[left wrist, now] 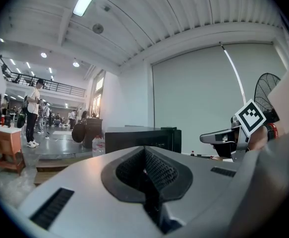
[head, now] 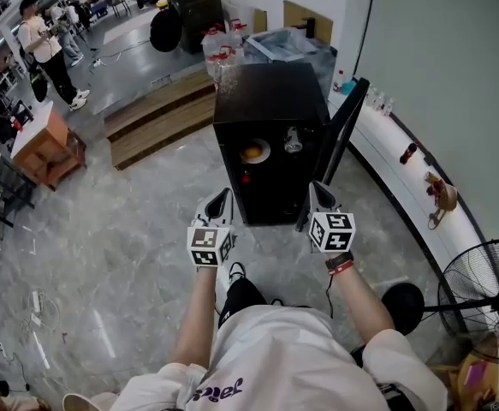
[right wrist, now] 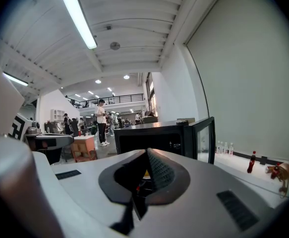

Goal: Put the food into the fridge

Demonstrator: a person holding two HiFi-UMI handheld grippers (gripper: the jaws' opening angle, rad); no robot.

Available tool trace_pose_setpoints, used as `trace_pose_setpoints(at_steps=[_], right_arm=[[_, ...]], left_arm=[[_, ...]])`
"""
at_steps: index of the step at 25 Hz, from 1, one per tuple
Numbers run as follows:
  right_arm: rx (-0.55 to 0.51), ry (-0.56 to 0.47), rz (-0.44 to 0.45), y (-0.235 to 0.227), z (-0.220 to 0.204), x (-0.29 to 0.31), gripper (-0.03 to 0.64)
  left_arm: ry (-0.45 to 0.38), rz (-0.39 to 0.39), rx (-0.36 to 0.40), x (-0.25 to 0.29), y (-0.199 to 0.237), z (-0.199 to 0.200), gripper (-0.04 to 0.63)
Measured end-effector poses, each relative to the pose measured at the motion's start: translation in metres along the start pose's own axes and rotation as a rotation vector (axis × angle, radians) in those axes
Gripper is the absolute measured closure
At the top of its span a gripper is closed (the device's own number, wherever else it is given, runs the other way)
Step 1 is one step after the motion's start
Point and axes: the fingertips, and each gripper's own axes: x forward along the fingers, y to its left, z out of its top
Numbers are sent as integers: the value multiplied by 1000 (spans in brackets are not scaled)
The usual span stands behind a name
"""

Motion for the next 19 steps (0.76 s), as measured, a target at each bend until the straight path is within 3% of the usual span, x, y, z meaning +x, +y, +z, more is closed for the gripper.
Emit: trace_pose_setpoints(at_steps=[19], right_arm=[[0,43,16,20,-15,28,613]], left_arm=[[-9,10,-19,11,33,-5,577]])
